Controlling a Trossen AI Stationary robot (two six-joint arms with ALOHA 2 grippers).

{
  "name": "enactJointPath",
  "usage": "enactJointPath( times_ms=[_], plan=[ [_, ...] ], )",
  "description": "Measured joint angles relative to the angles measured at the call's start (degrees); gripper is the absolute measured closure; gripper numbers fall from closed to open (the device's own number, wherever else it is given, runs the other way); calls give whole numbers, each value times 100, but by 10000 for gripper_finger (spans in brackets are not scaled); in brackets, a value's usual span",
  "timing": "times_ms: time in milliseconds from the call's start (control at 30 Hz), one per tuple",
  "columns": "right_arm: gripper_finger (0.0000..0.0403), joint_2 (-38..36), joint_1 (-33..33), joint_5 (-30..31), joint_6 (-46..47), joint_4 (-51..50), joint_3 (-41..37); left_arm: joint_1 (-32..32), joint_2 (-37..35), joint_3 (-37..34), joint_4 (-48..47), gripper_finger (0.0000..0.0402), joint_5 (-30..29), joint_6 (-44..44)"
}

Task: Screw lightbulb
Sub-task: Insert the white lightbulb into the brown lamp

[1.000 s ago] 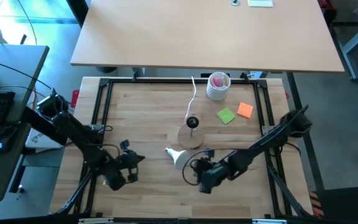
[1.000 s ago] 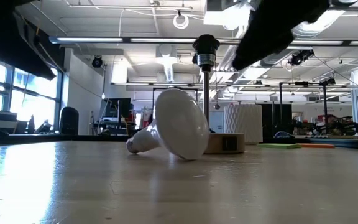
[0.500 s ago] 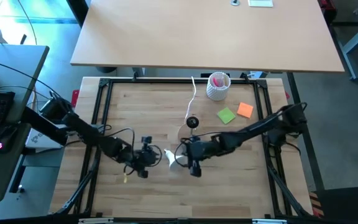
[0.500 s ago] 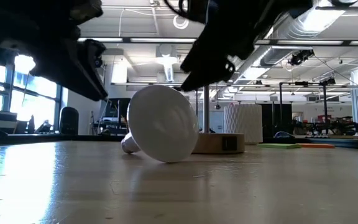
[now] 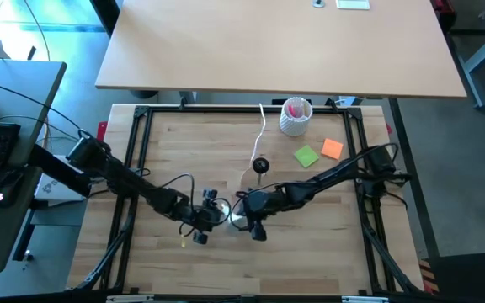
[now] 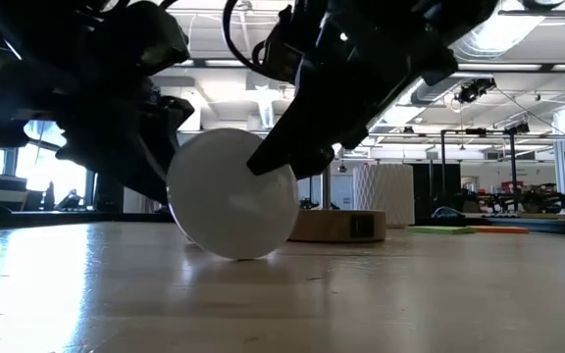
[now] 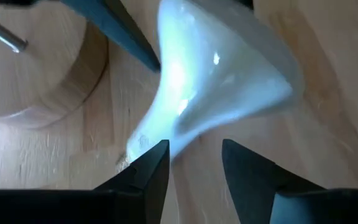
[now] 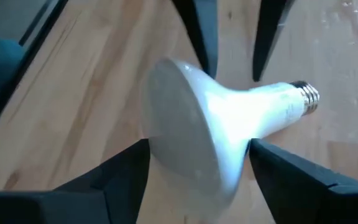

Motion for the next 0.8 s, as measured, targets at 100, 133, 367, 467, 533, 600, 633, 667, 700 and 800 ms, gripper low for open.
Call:
enactJointPath(
  times_ms=[100,133,367,467,533,600,633,667,700,800],
  plan=[
    [164,55,-4,159,0,170,2,-1,2,0,-5,263,-121,-20],
    [177,84,-4,205,0,218,2,-3,-2,0,-32,263,-166,-36],
    [263,93,5,280,22,343,2,1,-85,-15,-214,263,-212,-116],
    [276,92,35,299,43,399,7,-2,-172,-15,-424,263,-234,-227],
    [279,100,73,327,44,388,9,0,-258,-14,-613,263,-275,-389],
    [281,109,98,346,53,333,9,9,-352,-3,-816,263,-342,-578],
    [282,109,114,356,55,276,4,11,-393,5,-884,263,-372,-640],
    [282,109,134,421,55,260,0,-11,-428,11,-953,264,-383,-668],
    [283,109,156,524,55,274,0,-44,-451,11,-1028,264,-385,-676],
    [283,101,193,694,185,281,3,-152,-486,11,-1150,264,-363,-668]
  ],
)
